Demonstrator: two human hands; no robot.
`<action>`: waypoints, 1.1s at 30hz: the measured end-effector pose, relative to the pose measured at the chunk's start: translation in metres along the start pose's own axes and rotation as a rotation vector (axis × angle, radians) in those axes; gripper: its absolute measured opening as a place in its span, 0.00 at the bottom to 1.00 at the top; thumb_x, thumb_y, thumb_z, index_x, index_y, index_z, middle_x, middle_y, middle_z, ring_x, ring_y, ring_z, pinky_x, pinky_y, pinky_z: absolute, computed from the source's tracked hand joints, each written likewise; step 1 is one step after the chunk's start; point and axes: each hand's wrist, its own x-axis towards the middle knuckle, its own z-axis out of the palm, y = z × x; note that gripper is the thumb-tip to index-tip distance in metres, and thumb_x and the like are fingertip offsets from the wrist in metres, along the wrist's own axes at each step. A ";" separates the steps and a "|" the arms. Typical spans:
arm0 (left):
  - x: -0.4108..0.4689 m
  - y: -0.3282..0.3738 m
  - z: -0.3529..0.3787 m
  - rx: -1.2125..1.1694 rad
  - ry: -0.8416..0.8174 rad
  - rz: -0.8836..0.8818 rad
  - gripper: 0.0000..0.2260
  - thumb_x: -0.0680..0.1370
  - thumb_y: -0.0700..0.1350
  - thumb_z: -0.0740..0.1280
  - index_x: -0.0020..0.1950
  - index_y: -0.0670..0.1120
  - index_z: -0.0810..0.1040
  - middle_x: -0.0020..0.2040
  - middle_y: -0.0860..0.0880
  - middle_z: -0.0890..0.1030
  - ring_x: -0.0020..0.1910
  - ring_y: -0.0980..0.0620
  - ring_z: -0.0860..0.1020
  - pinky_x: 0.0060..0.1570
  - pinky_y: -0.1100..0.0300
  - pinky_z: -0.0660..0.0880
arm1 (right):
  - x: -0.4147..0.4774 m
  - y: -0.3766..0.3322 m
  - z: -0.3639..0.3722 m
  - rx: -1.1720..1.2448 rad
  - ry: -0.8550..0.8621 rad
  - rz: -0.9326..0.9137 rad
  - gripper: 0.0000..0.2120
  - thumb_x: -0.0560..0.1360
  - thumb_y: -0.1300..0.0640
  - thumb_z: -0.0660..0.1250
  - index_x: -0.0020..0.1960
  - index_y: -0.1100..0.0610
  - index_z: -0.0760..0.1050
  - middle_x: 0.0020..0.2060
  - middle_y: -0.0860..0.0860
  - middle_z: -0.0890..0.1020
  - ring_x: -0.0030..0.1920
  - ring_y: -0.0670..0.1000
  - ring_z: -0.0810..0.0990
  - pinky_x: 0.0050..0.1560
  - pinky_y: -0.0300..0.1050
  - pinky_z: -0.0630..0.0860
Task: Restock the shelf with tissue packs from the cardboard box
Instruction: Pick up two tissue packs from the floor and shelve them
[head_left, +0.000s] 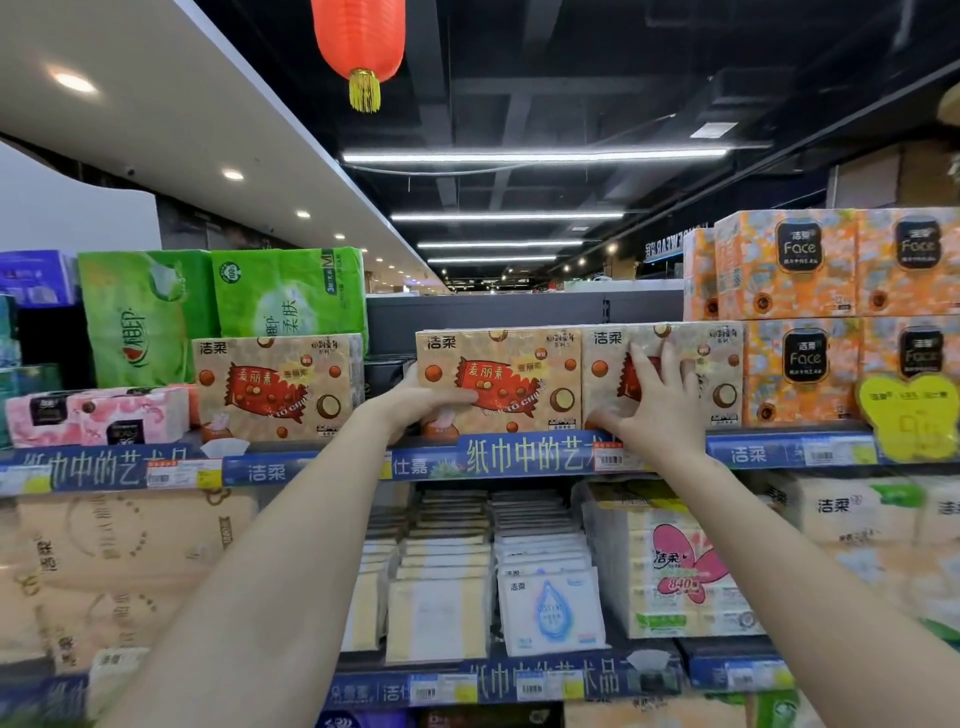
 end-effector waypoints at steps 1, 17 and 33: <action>0.001 -0.001 0.001 -0.015 0.008 0.006 0.25 0.71 0.42 0.81 0.61 0.54 0.74 0.58 0.48 0.86 0.56 0.47 0.85 0.59 0.50 0.80 | 0.000 0.000 0.001 -0.007 -0.006 -0.006 0.52 0.71 0.36 0.74 0.84 0.43 0.47 0.83 0.50 0.42 0.82 0.62 0.43 0.79 0.64 0.56; -0.007 -0.015 0.004 0.132 0.295 0.129 0.45 0.59 0.55 0.87 0.71 0.54 0.68 0.59 0.54 0.82 0.59 0.52 0.81 0.54 0.54 0.81 | 0.003 0.004 0.003 0.006 0.064 0.001 0.50 0.70 0.35 0.74 0.83 0.42 0.51 0.84 0.52 0.47 0.82 0.62 0.45 0.78 0.66 0.55; -0.022 0.010 0.025 0.859 0.660 0.468 0.59 0.64 0.66 0.80 0.84 0.59 0.45 0.84 0.42 0.54 0.81 0.40 0.57 0.78 0.39 0.57 | 0.030 0.035 -0.032 -0.018 0.110 0.042 0.52 0.69 0.38 0.76 0.82 0.39 0.47 0.82 0.54 0.46 0.80 0.66 0.49 0.78 0.65 0.56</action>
